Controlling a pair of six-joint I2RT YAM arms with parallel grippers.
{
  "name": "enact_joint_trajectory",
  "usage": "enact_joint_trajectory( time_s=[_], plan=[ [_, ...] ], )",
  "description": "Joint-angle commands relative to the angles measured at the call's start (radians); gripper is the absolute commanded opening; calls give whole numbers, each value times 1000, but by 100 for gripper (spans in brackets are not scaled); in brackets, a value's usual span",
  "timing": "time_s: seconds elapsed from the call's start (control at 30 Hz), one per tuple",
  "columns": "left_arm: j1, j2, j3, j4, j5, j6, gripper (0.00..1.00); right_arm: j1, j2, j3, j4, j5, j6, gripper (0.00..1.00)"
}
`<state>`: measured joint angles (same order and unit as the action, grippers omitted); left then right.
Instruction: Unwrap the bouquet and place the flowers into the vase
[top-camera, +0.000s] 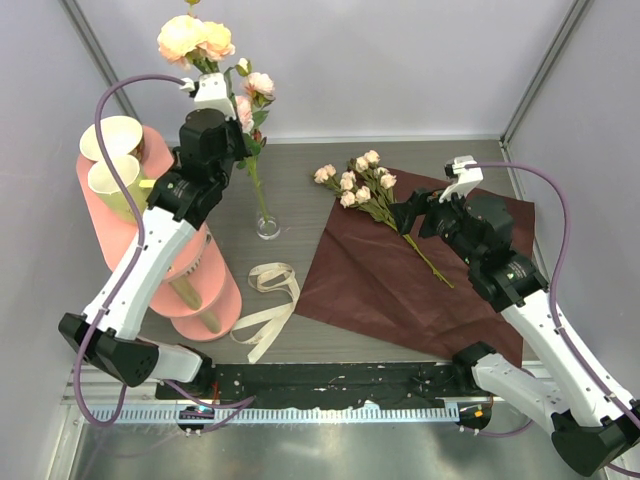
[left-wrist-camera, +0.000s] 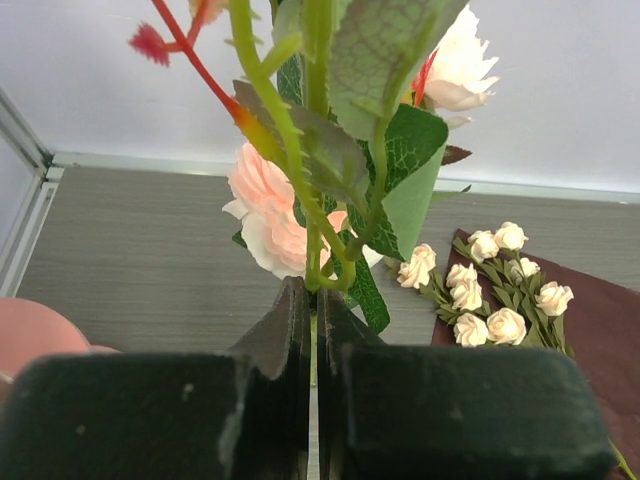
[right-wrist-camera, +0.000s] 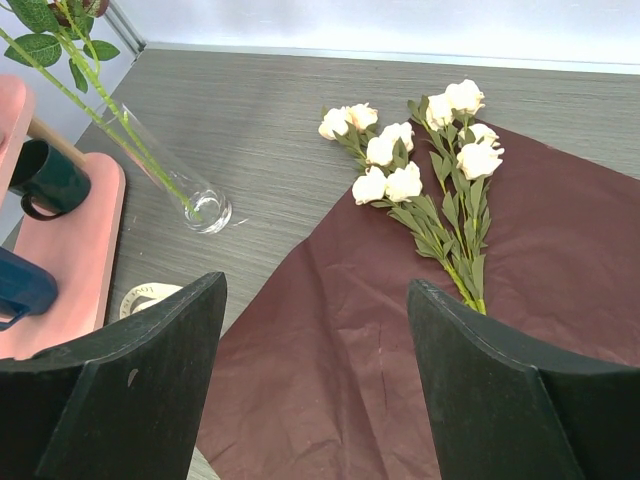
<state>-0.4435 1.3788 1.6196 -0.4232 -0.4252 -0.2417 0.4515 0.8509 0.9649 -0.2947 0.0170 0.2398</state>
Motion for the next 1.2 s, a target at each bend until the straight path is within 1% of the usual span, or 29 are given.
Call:
enact_joint_trajectory(
  time_s=[0.0, 0.4, 0.43, 0.5, 0.53, 0.57, 0.6, 0.63, 0.83, 0.9, 0.93, 0.97, 1.0, 1.07, 1.17],
  plan=[
    [5, -15, -39, 110, -40, -30, 0, 3, -10, -8, 28, 5, 6, 78],
    [5, 0, -122, 132, -35, -76, 1, 3, 0, -22, 32, 1, 10, 79],
    [5, 3, -121, 130, -34, -77, 9, 1, 2, -20, 32, 1, 9, 78],
    [5, 6, -124, 118, -34, -80, 22, 3, 4, -25, 32, 1, 12, 78],
    [5, 3, -127, 115, -43, -82, 40, 3, 5, -25, 32, 1, 13, 79],
    [5, 0, -129, 112, -46, -82, 48, 3, 7, -26, 32, 1, 13, 79],
    [5, -4, -130, 103, -47, -82, 54, 3, 11, -26, 32, 1, 13, 79],
    [5, -9, -133, 98, -47, -85, 63, 3, 13, -28, 32, 1, 16, 79],
    [5, -61, -135, 57, -23, -90, 81, 3, 37, -34, 32, -2, 42, 79],
    [5, -86, -127, 20, -14, -94, 85, 3, 56, -34, 26, -3, 52, 78],
    [5, -92, -122, 3, -7, -97, 89, 3, 62, -35, 25, -5, 59, 79],
    [5, -99, -116, -14, -1, -108, 97, 3, 76, -35, 23, -5, 61, 78],
    [5, -113, -103, -53, 29, -110, 100, 3, 85, -32, 20, 0, 65, 79],
    [5, -127, -87, -95, 58, -119, 100, 3, 111, -28, 6, 33, 70, 79],
    [5, -155, -72, -173, 147, -137, 100, 3, 169, -12, -27, 115, 72, 78]
  ],
)
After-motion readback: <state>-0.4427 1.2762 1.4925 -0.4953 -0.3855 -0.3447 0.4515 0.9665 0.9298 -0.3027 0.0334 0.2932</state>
